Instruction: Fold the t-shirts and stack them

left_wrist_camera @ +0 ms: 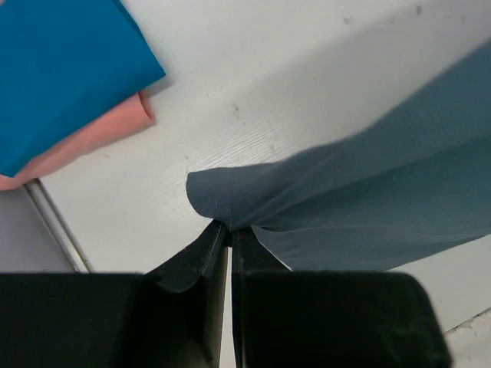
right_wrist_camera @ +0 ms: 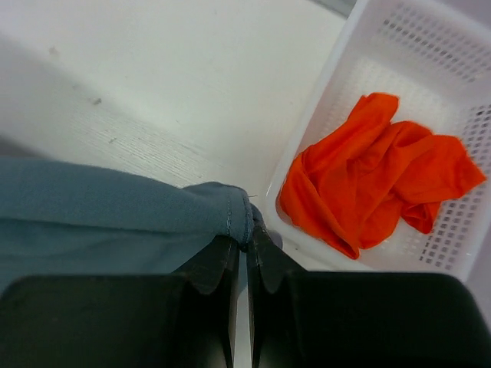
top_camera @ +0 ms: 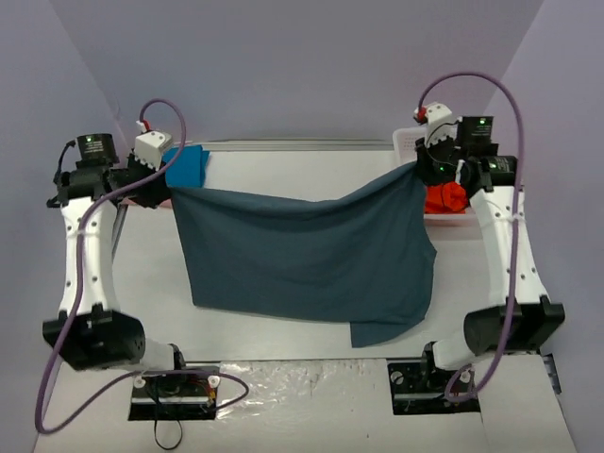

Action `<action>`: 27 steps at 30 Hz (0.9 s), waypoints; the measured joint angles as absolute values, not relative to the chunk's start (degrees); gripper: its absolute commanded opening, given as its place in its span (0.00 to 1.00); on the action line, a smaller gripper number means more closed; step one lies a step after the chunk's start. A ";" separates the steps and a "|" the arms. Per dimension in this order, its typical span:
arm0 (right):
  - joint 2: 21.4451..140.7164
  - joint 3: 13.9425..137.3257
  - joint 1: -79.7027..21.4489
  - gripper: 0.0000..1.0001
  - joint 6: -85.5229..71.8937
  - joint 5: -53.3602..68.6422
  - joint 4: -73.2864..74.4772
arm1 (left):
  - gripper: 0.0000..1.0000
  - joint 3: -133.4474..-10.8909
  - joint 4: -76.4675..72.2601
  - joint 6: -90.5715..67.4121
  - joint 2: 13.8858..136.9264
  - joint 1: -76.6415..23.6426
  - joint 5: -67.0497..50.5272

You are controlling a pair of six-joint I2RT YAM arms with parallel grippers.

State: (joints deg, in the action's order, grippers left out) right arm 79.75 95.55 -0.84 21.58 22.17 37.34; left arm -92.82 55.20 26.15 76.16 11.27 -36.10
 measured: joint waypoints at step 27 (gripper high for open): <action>67.16 86.28 -0.71 0.00 23.59 21.85 35.55 | 0.02 -90.50 59.40 30.20 71.33 13.19 -38.50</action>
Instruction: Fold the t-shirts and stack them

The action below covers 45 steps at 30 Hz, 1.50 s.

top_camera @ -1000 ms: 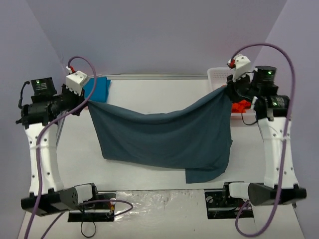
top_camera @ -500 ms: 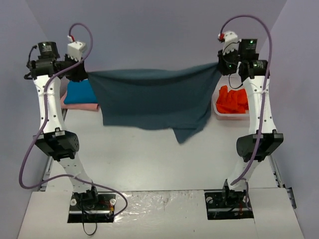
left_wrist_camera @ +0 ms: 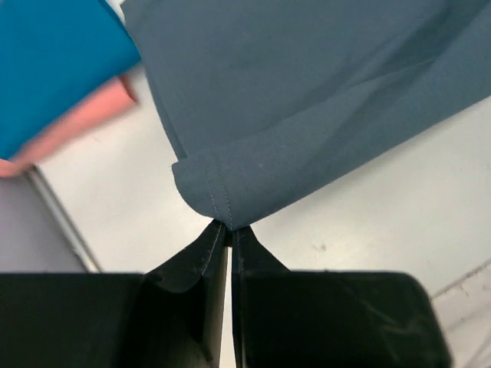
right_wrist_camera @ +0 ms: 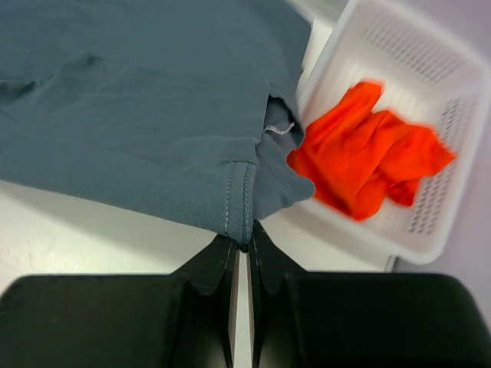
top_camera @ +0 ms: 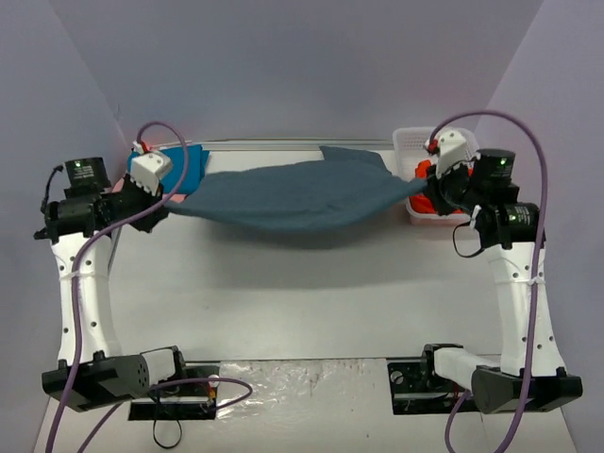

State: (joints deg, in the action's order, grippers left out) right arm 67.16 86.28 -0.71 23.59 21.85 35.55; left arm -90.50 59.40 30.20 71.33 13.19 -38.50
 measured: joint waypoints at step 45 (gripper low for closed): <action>63.96 61.19 -0.69 0.31 45.52 20.88 63.09 | 0.08 -63.72 75.24 62.37 72.07 13.23 -36.16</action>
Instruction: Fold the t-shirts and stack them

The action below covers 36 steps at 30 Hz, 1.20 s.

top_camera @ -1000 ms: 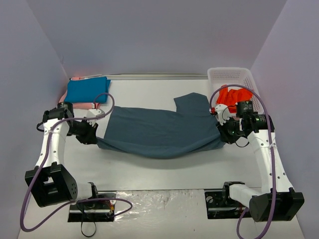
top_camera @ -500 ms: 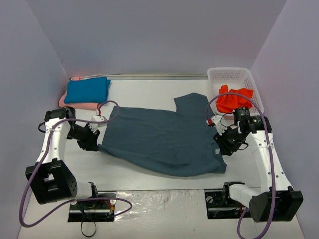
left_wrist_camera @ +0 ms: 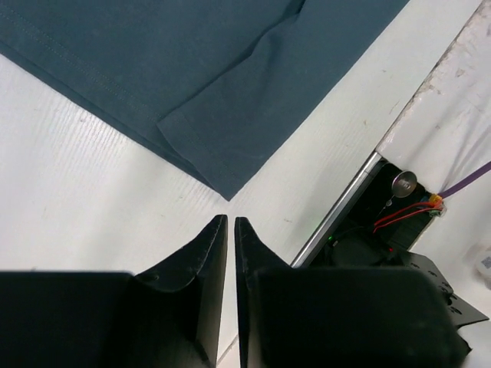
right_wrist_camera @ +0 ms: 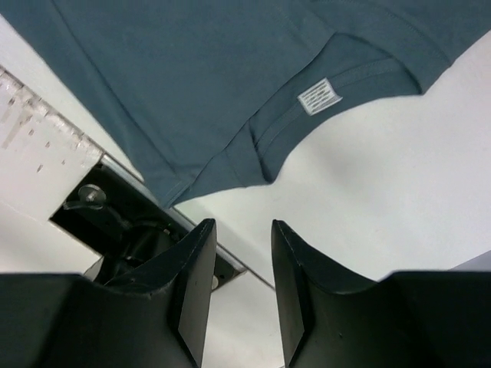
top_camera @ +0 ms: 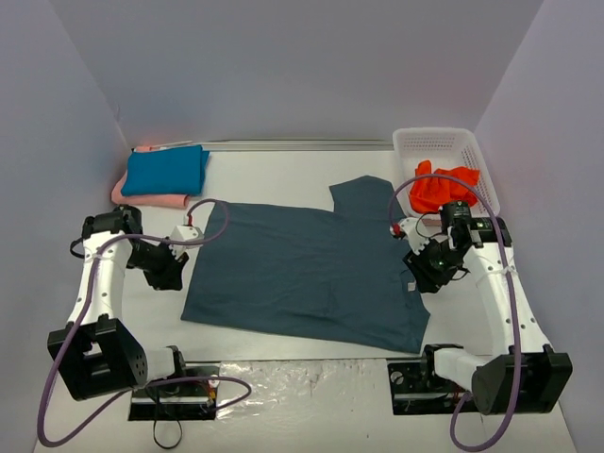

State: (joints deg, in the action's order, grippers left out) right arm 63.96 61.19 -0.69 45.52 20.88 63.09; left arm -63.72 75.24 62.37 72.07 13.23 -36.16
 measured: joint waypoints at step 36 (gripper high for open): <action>112.75 94.96 -15.20 0.28 29.78 17.12 42.61 | 0.43 -134.43 64.34 32.40 142.08 6.13 -51.33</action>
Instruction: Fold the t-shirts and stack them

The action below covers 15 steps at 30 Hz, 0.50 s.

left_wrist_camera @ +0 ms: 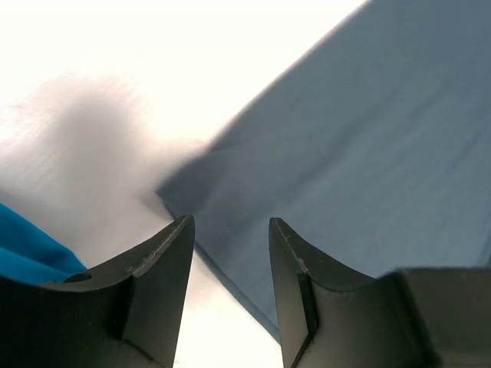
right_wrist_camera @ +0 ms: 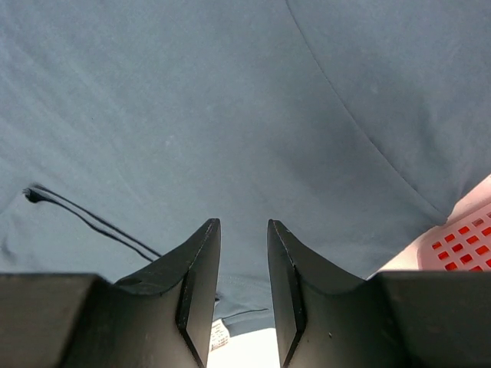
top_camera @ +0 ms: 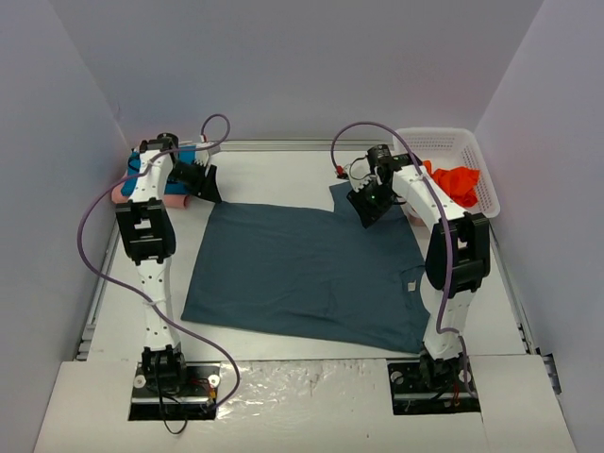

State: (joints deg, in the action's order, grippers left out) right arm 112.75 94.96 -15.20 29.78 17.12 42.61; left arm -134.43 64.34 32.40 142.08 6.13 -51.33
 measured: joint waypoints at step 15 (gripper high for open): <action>113.40 93.21 -15.20 0.28 29.80 16.82 42.61 | 0.43 -139.96 60.25 26.89 148.00 4.91 -43.16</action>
